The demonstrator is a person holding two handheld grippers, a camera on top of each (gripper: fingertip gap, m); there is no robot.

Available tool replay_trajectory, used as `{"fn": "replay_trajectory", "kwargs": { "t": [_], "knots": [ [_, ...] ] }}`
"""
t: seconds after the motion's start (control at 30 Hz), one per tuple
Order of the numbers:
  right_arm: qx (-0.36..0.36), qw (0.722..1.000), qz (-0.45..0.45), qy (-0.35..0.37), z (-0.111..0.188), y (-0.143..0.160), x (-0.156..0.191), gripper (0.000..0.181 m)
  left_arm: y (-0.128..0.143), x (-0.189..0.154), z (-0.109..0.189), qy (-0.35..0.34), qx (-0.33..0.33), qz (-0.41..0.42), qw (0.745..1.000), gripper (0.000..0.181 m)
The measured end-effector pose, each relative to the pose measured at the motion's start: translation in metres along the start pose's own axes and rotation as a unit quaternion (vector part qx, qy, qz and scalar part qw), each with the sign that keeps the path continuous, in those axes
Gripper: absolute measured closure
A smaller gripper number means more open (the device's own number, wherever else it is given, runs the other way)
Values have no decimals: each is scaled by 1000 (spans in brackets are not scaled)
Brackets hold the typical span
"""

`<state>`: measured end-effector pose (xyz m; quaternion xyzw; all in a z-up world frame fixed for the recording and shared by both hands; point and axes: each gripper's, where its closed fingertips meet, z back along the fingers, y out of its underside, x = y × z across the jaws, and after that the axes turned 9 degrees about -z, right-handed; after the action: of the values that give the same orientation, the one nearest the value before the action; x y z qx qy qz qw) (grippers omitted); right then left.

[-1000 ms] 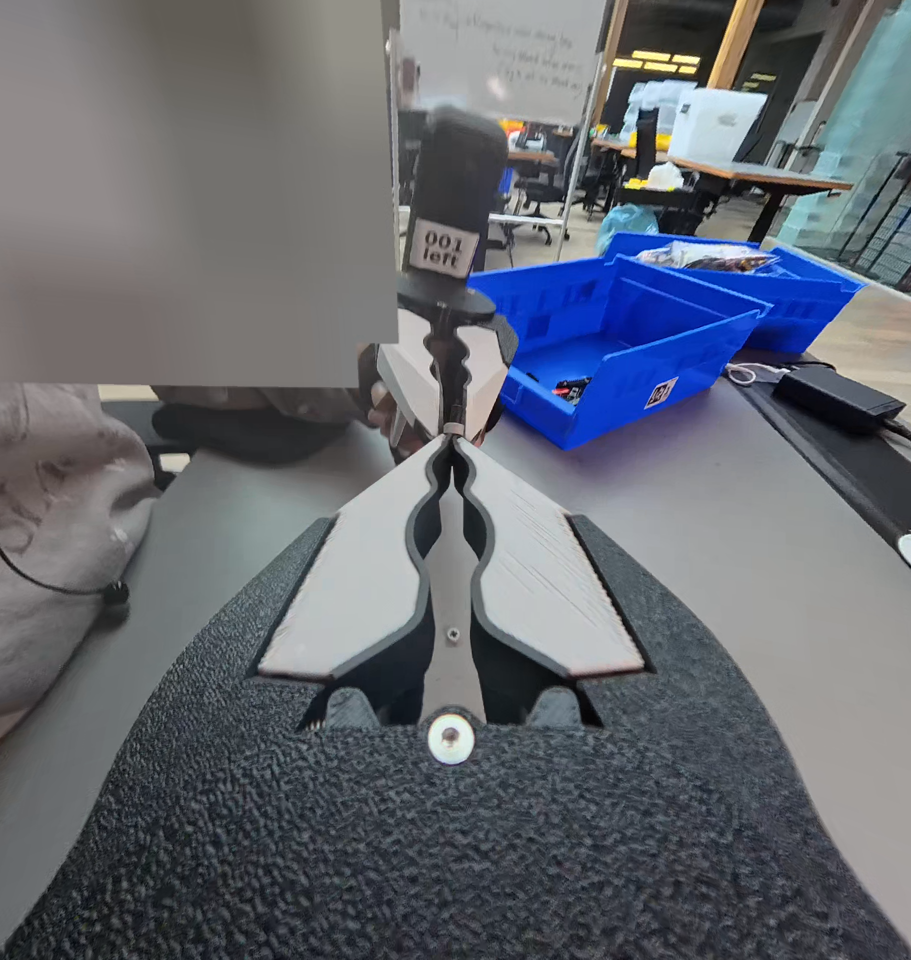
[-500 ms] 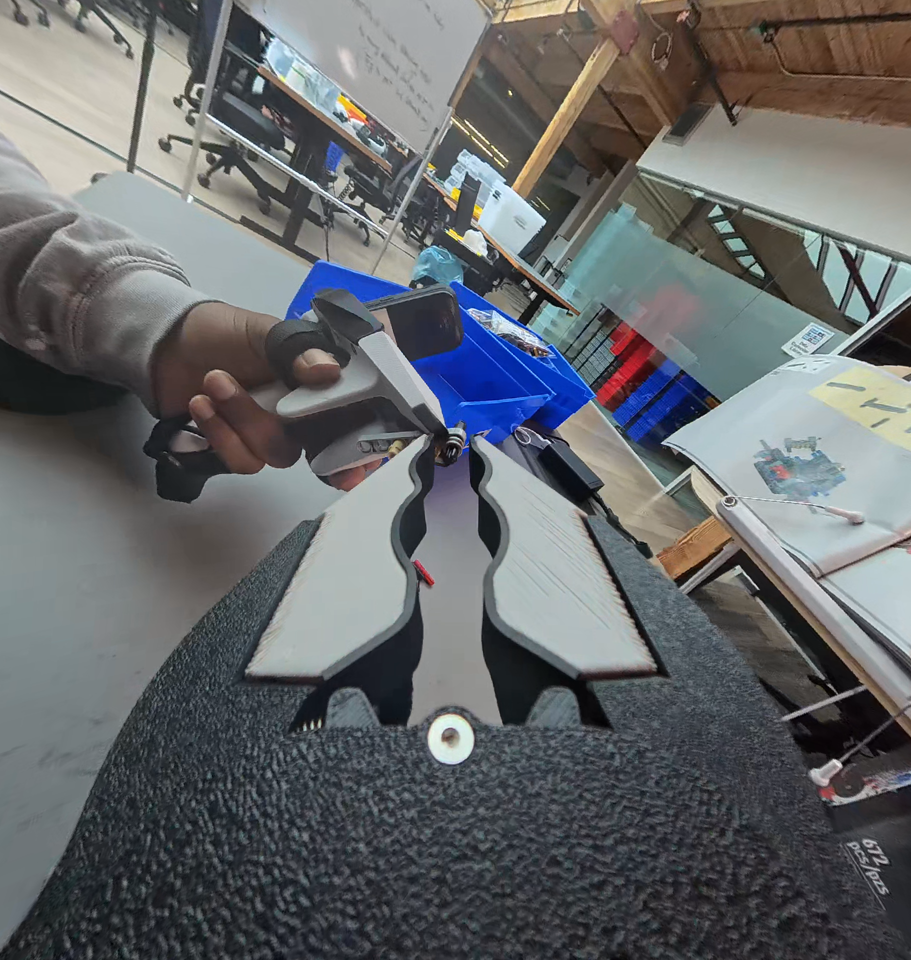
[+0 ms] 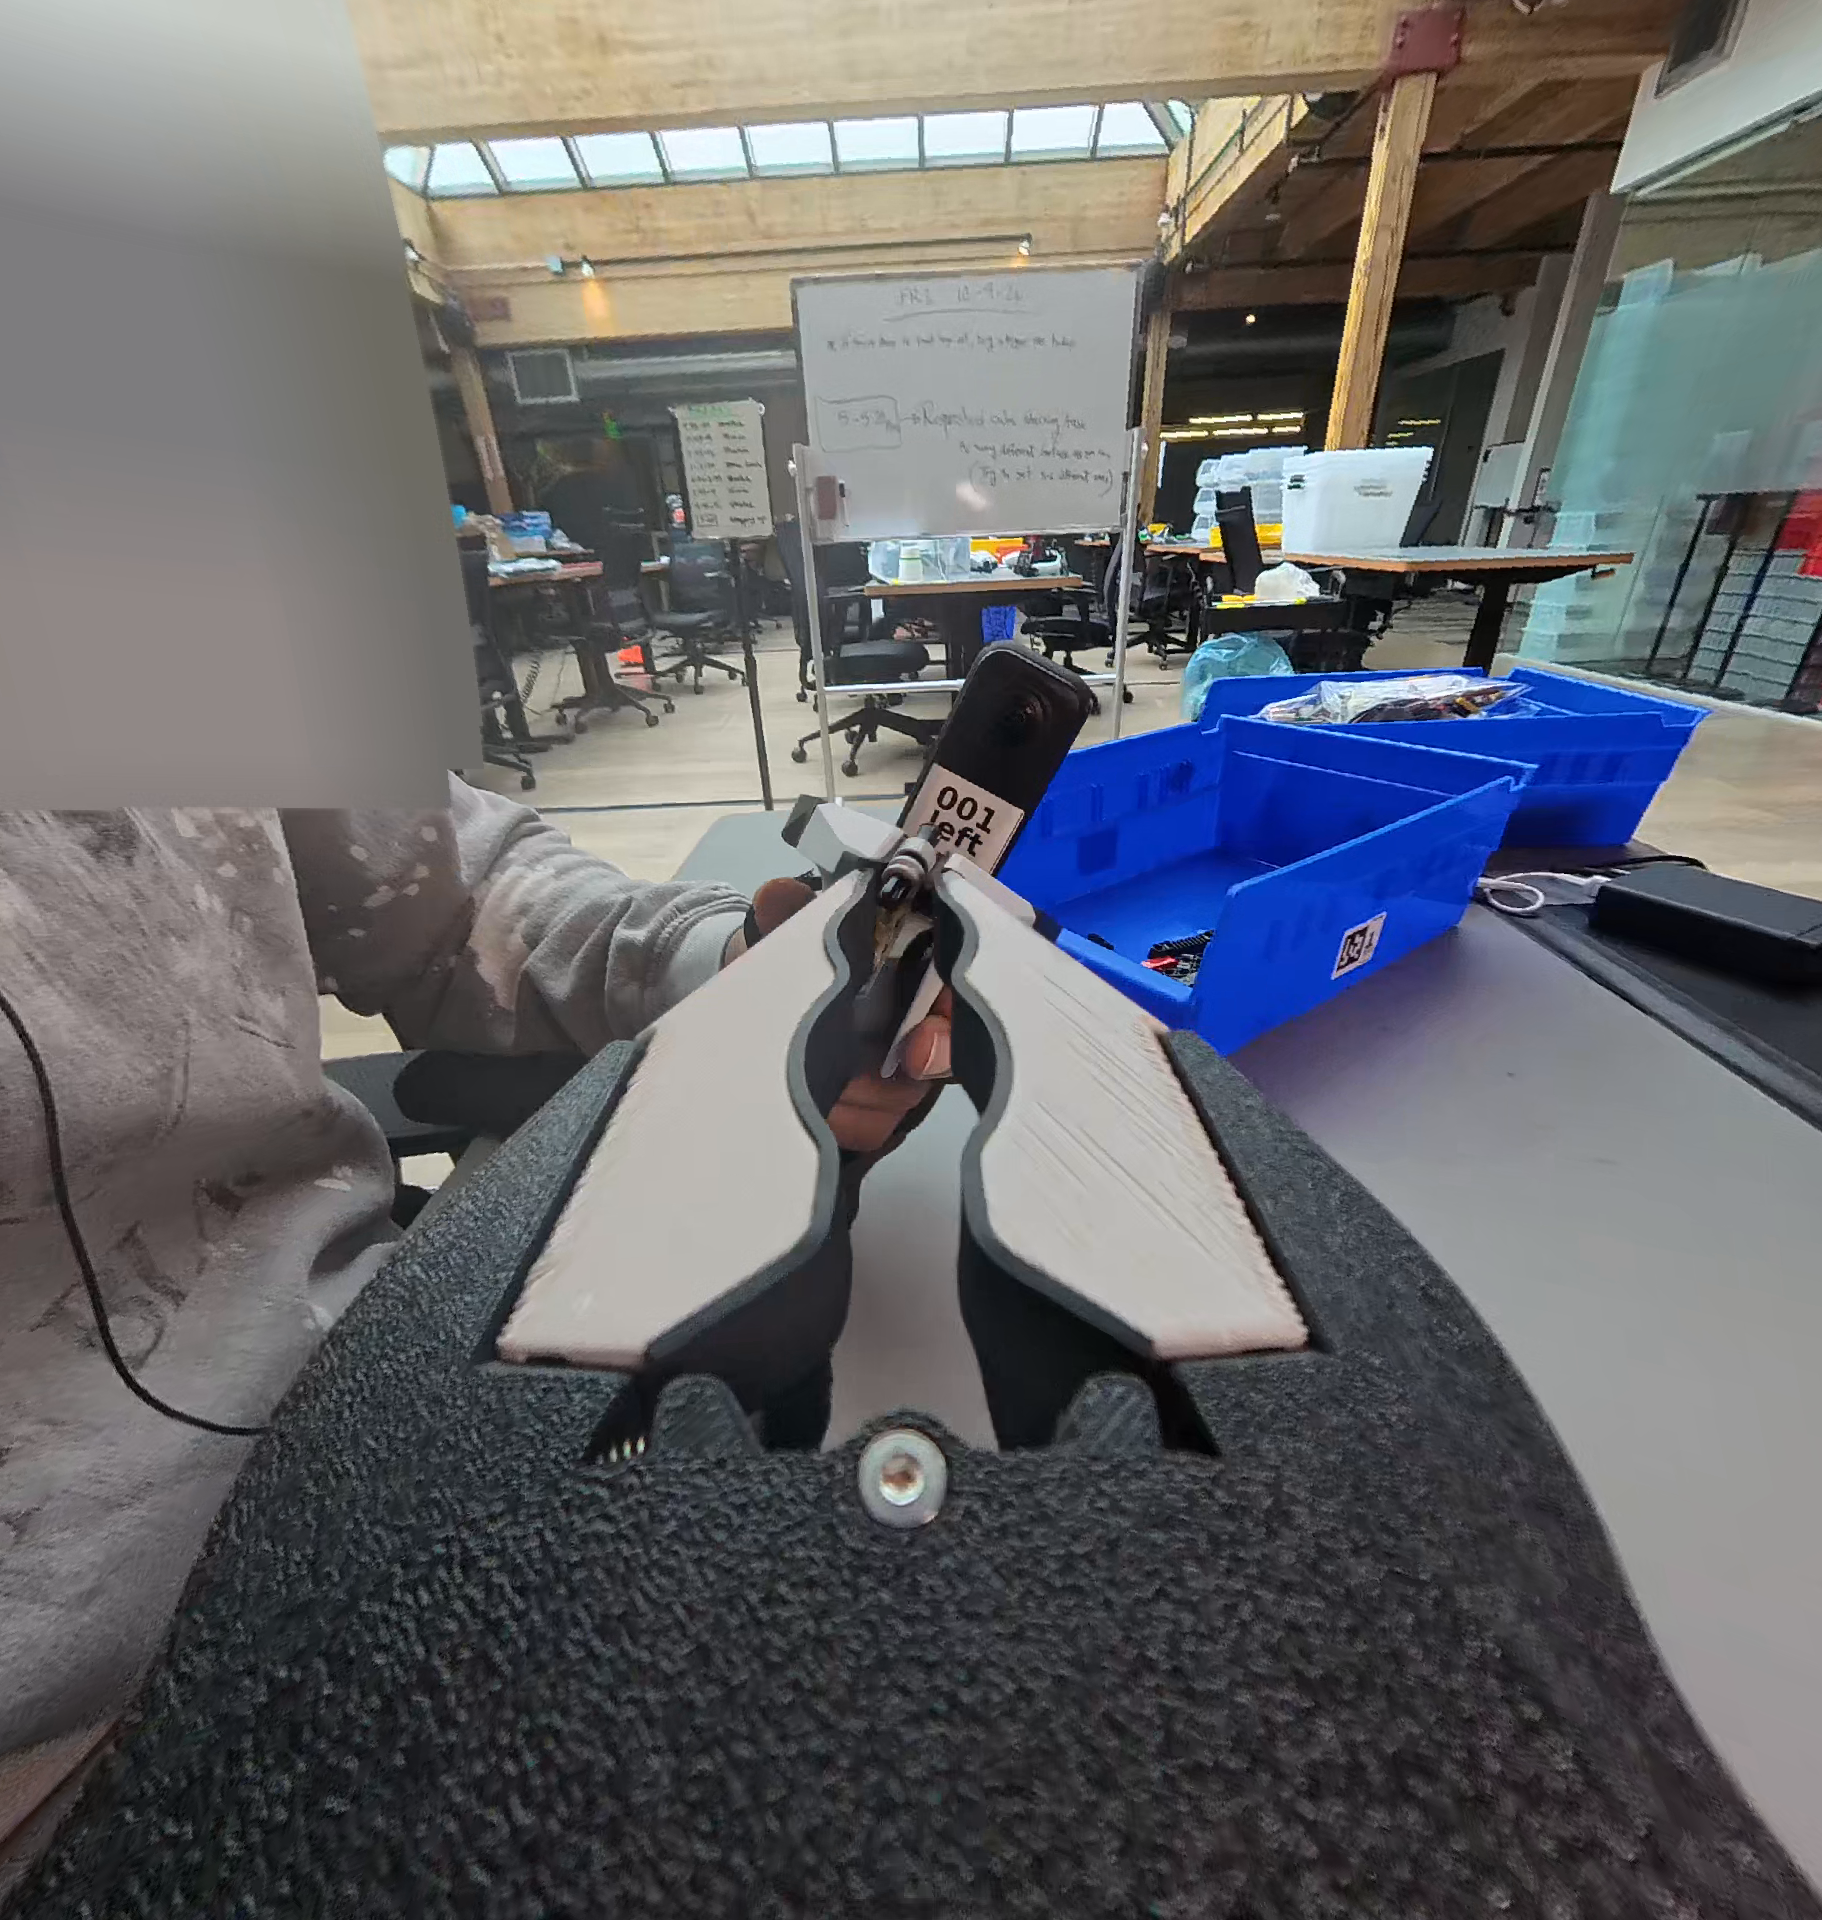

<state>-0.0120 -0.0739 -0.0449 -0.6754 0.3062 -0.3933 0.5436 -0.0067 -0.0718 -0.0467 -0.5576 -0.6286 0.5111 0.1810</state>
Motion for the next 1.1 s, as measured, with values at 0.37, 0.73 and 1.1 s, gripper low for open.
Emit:
{"fn": "replay_trajectory", "kwargs": {
  "t": [0.37, 0.73, 1.1],
  "knots": [
    [20, 999, -2, -25, 7, -2, 5, 176, 15, 2, 1, -39, 106, -97, 989, 164],
    [32, 999, 33, -22, 1, 1, 13, 168, 21, -5, -5, -52, 137, -184, 972, 174],
    [21, 999, 18, -35, 3, 0, 13, 175, 23, -4, -4, -64, 166, -215, 960, 174]
  ]
}}
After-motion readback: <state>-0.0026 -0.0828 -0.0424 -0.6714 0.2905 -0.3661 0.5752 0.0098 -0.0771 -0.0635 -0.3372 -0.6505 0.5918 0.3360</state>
